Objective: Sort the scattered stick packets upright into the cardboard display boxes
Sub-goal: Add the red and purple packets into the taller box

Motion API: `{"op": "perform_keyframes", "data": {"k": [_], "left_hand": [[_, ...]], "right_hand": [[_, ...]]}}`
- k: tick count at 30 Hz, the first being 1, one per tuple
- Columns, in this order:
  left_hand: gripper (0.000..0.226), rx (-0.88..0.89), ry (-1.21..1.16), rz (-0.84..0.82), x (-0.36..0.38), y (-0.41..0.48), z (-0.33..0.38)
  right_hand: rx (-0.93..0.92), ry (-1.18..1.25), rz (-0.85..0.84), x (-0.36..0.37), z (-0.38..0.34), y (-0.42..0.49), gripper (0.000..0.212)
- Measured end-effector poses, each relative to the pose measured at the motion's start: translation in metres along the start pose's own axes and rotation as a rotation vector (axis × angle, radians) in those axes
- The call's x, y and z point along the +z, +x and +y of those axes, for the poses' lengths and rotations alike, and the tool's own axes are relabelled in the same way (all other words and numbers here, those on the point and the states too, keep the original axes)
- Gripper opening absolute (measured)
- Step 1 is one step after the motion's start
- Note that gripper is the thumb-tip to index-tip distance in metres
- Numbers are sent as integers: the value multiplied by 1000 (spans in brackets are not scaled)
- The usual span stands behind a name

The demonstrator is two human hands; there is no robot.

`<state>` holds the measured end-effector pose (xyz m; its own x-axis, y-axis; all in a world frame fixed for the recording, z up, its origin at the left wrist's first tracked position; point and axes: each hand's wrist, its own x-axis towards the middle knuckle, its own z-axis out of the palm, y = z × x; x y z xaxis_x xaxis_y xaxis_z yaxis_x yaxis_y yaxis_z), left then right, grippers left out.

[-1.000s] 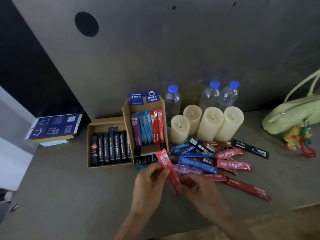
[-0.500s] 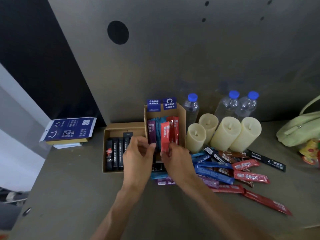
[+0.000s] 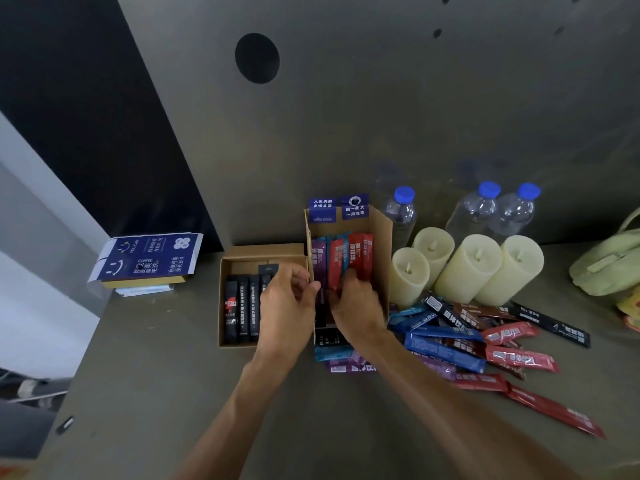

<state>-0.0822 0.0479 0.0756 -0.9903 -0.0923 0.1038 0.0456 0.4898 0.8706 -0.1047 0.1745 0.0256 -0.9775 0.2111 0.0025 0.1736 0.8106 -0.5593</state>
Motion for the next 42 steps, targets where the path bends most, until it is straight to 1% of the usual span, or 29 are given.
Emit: {"op": "perform_keyframes", "data": {"k": [2, 8, 15, 20, 22, 28, 33, 38, 40, 42], "left_hand": [[13, 6, 9, -4, 0, 0, 0], [13, 22, 19, -10, 1, 2, 1], [13, 20, 21, -10, 2, 1, 1], [13, 24, 33, -13, 3, 1, 1], [13, 19, 41, -14, 3, 1, 1], [13, 11, 9, -17, 1, -3, 1], [9, 36, -12, 3, -1, -13, 1], [5, 85, -20, 33, 1, -31, 5], [1, 130, -18, 13, 7, -43, 9], [6, 174, -23, -66, 20, -57, 14]], "right_hand": [[-29, -26, 0, 2, 1, 1, 18], [-61, -75, 5, 11, 3, 8, 16], [-125, -81, 2, 13, 6, 11, 23], [-148, -81, -20, 14, 8, 13, 34], [-155, -63, -25, 13, 9, 13, 35], [-165, -7, -20, 13, 14, 11, 31], [-168, 47, -13, 6, 14, -1, 24], [-332, 136, -78, -19, 29, -32, 18], [-372, 177, -84, -34, 45, -52, 16], [-357, 191, -89, -50, 68, -75, 12]]}}
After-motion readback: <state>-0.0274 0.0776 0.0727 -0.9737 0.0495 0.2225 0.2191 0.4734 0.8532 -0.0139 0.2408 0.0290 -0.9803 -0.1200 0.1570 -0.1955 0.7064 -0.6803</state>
